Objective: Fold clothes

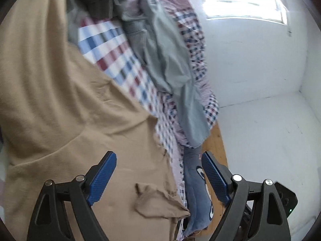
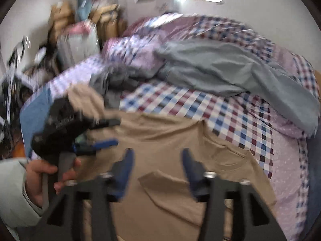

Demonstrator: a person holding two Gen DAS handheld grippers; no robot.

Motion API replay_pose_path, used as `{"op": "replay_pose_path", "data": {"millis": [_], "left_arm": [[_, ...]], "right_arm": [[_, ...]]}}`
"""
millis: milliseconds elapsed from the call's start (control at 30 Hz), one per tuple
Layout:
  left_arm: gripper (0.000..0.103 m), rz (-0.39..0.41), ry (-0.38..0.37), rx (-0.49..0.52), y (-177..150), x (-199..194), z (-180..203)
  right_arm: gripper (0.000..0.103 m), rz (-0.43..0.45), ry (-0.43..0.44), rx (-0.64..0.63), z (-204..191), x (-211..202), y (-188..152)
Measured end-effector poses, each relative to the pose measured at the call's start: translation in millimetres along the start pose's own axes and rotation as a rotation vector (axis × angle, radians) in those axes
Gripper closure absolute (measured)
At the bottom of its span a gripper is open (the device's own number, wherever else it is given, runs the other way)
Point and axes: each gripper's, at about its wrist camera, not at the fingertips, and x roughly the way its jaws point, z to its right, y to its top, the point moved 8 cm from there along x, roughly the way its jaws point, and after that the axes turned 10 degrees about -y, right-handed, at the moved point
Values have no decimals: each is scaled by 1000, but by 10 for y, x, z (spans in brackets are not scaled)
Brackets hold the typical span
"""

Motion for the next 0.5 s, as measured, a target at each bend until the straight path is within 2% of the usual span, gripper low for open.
{"op": "replay_pose_path", "data": {"millis": [33,100,167,233,400,500], "left_arm": [[14,11,12,-18,41,-30,-54],[14,32,37,-53,123,-90,-162],[14,1,60,-10,53,-49,-124],[14,-49,98,52,-45,35,-72],[14,-182,154,117,-349,255,-66],[17,-236,198,159,-499,383,-78]], "right_arm": [[28,33,-4,63,156,-47,4],[25,78,-21,207,479,-47,-99],[25,97,-30,321,731,9,-226],[25,88,-24,365,820,172,-471],[26,-14,-78,298,793,671,-865],[25,-24,-72,300,754,814,-948]]}}
